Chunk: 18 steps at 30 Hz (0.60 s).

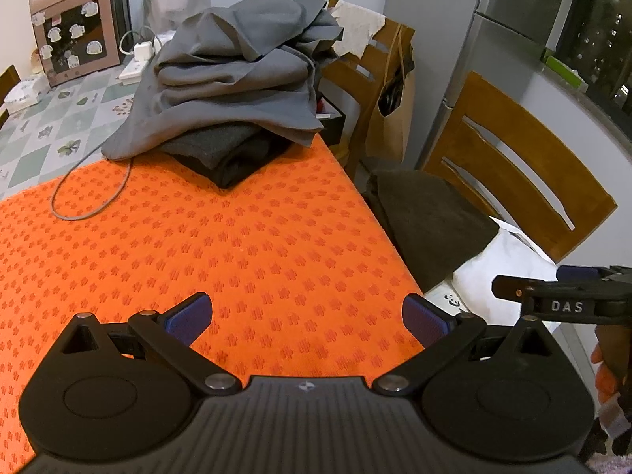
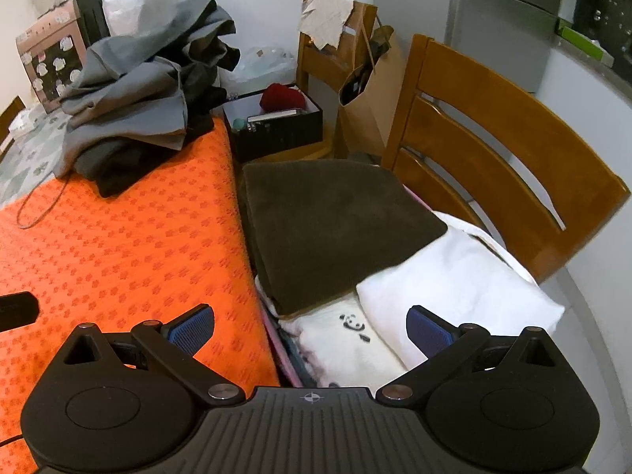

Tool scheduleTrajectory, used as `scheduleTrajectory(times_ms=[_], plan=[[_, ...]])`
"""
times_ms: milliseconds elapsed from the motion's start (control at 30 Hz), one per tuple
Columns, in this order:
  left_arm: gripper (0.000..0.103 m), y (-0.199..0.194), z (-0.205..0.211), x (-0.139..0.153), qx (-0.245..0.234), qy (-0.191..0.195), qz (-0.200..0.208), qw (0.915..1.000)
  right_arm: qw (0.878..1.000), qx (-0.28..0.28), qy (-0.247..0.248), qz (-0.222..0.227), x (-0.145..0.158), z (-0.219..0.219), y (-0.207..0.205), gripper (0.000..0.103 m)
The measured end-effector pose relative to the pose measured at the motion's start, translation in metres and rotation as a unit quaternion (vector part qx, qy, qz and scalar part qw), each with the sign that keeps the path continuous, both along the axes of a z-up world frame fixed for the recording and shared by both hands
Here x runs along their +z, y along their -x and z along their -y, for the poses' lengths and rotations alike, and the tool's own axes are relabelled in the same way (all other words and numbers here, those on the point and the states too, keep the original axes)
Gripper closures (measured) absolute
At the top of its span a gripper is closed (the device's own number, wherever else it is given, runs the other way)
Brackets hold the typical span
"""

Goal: Fold clothes
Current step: 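Reach both tools to the olive trousers on the chair and grasp the waistband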

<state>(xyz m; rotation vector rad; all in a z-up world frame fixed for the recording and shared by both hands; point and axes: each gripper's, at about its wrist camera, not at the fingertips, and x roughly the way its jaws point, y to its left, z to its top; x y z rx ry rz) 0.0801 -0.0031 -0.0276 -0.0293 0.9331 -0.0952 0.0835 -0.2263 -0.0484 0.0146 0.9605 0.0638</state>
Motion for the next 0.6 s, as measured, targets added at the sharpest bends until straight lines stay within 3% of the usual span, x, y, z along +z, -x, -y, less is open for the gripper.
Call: scheduleTrajectory(times_ms=[600], plan=[[0.000,-0.072,-0.018,-0.040,0.015,0.002,-0.050,0.9986,0.999,0.040,-0.009,-0.029,-0.056,-0.034,-0.126,0.001]])
